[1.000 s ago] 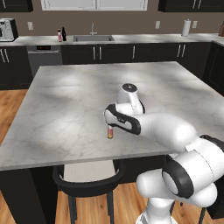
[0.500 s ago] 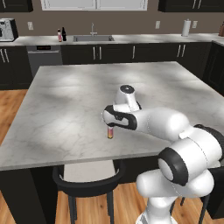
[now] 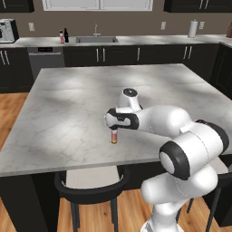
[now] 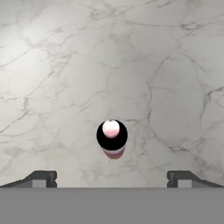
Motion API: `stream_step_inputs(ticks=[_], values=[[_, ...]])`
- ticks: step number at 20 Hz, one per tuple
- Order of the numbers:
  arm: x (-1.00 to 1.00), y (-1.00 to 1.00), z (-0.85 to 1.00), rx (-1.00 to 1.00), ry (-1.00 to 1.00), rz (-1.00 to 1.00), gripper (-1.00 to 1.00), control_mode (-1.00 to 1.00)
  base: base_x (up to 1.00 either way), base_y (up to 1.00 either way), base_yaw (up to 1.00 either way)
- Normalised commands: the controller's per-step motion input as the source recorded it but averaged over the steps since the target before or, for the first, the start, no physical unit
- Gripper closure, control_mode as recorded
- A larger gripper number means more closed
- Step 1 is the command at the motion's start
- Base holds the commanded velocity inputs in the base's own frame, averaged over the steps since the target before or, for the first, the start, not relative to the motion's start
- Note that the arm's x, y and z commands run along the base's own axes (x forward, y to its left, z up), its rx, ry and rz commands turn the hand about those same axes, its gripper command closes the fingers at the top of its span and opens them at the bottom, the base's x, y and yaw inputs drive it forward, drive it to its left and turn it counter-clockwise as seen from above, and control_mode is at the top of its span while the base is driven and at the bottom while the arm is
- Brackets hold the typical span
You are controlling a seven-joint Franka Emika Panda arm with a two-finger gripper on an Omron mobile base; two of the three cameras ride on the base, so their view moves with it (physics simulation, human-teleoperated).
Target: Place the large bottle from the dining counter next to the other large bottle outside the sink, and place the small bottle from the dining counter next to the other small bottle inside the sink.
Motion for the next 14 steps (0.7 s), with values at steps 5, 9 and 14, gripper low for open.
stream_step_inputs(ticks=[5, 9, 14], values=[[0.11, 0.04, -0.11, 0.01, 0.00, 0.00, -1.00, -1.00, 0.00, 0.00, 0.00], [0.18, 0.03, -0.13, 0.01, 0.00, 0.00, -1.00, -1.00, 0.00, 0.00, 0.00], [0.18, 0.01, -0.15, 0.00, 0.00, 0.00, -1.00, -1.00, 0.00, 0.00, 0.00]])
